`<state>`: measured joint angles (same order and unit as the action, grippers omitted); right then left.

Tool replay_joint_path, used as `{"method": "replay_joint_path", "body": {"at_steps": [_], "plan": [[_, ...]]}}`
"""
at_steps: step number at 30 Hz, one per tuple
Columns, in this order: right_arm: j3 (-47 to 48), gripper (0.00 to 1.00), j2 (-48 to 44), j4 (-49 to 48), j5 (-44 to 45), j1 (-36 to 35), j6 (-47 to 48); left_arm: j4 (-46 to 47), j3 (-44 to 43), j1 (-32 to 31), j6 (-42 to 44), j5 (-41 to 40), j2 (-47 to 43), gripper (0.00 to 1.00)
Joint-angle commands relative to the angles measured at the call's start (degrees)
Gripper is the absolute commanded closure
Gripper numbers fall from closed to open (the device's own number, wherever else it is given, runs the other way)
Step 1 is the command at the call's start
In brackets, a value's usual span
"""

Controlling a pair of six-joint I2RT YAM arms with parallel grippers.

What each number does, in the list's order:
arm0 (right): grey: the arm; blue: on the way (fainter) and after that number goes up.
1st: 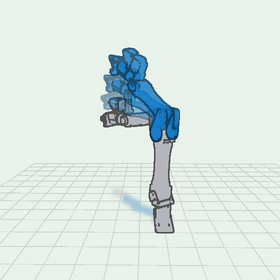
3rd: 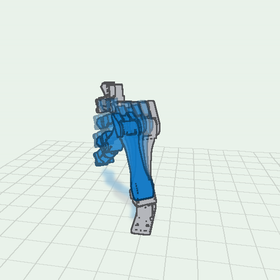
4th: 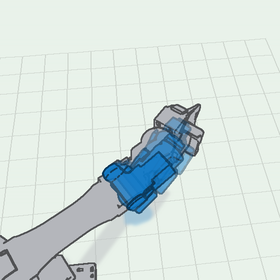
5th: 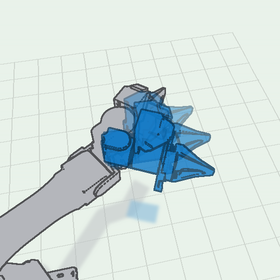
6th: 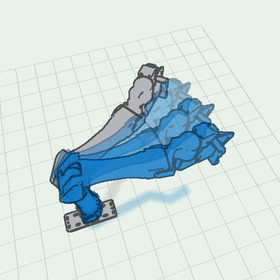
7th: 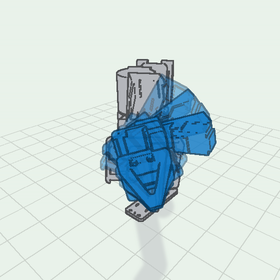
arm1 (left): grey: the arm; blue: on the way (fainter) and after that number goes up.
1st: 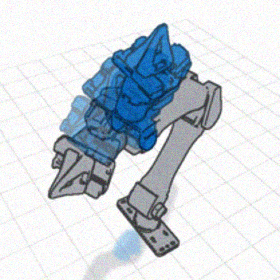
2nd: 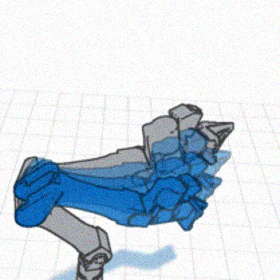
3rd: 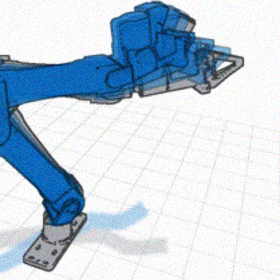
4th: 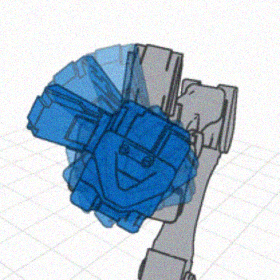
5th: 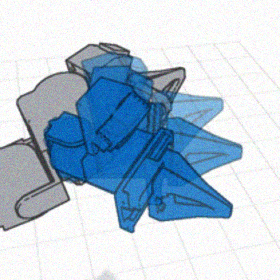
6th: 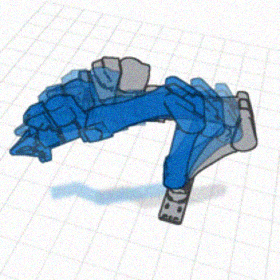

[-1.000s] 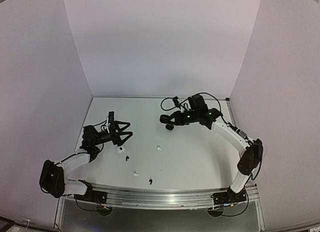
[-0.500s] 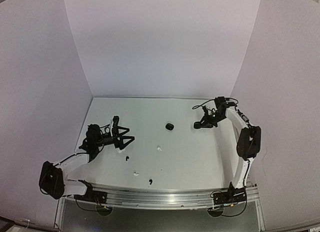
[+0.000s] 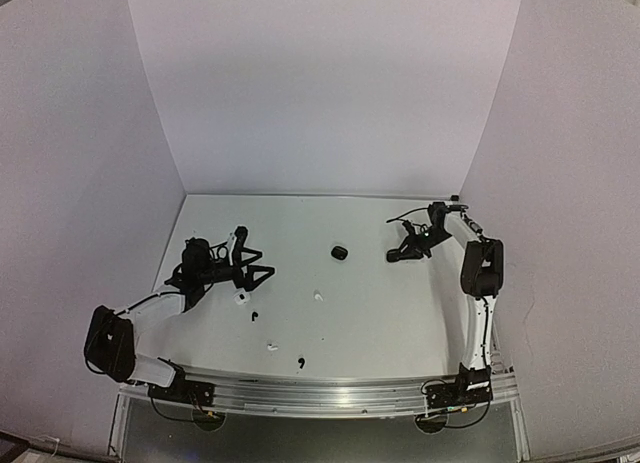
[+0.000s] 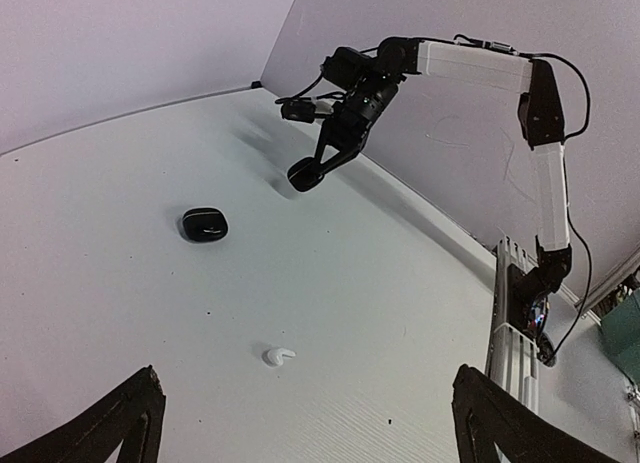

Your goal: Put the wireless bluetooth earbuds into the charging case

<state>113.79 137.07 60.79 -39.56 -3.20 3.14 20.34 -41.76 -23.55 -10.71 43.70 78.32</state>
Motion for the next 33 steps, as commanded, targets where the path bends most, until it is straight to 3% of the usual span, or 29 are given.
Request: {"method": "replay_joint_path", "body": {"at_steps": [1,7,17,30,33], "plan": [[3.65,1.0,3.5,2.55,-3.71,-0.25,2.57,0.41,-2.34,0.26,0.13,-0.17,1.03,0.0],[7.25,0.98,8.15,3.01,-4.66,-0.28,2.31,0.62,-3.55,0.26,0.39,0.31,2.62,0.01],[8.43,0.6,9.05,3.64,1.48,-0.17,1.77,0.76,-4.11,0.24,0.19,-0.09,3.66,0.01],[10.41,0.49,7.57,3.44,5.22,-0.19,-1.12,1.1,-3.9,0.26,0.42,-0.22,3.7,0.01],[10.22,0.39,4.59,3.25,6.43,-0.25,-1.49,1.05,-3.73,0.21,0.71,-0.23,3.44,0.01]]}}
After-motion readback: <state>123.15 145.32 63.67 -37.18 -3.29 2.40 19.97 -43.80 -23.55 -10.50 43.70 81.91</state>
